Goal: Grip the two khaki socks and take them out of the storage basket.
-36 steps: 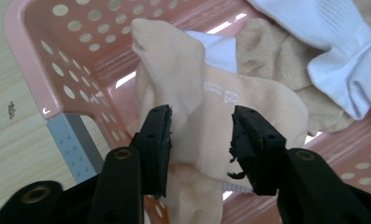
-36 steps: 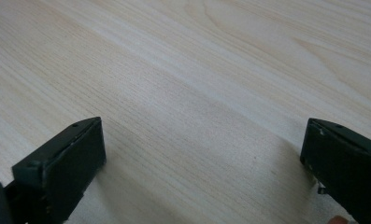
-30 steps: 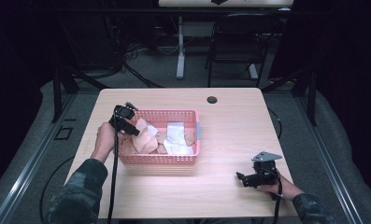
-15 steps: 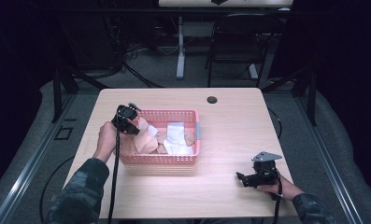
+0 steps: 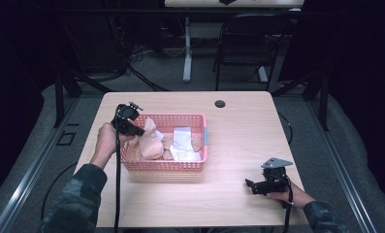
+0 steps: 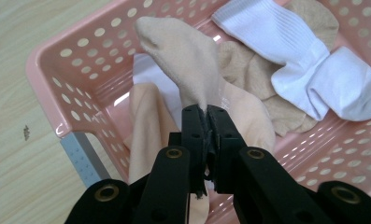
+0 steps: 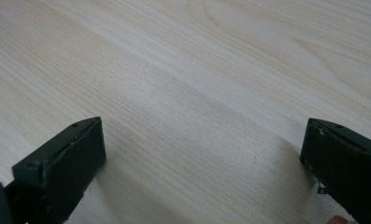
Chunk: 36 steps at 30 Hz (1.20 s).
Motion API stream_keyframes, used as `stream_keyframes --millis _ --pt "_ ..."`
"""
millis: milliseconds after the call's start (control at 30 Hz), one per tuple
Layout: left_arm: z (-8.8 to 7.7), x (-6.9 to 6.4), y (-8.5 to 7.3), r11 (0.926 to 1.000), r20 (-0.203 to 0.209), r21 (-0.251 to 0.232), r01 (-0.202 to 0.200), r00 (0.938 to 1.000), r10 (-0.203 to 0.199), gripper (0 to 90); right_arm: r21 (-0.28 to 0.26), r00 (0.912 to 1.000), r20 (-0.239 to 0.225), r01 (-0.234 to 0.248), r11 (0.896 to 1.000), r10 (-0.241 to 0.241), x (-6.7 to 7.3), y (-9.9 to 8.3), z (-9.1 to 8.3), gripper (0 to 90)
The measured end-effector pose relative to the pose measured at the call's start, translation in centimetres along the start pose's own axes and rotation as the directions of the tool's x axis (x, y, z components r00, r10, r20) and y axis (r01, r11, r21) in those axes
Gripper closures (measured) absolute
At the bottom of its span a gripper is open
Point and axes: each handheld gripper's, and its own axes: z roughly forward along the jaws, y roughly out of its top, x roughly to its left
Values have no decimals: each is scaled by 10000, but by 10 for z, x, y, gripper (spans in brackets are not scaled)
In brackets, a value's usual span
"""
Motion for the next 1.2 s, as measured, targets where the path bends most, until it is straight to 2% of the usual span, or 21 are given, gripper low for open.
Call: stream_keyframes --millis 233,633,1200 --pt "-11 -2 5 9997 61 -177 -170 9998 171 861 9 10000 -9 6 10000 -6 0 0 0 0" --pt "-22 0 11 9996 215 -204 -211 9995 216 861 41 10000 13 40 10000 -40 0 0 0 0" --pt "-46 1 19 9983 373 -480 -328 9987 346 861 36 10000 7 38 10000 -38 0 0 0 0"
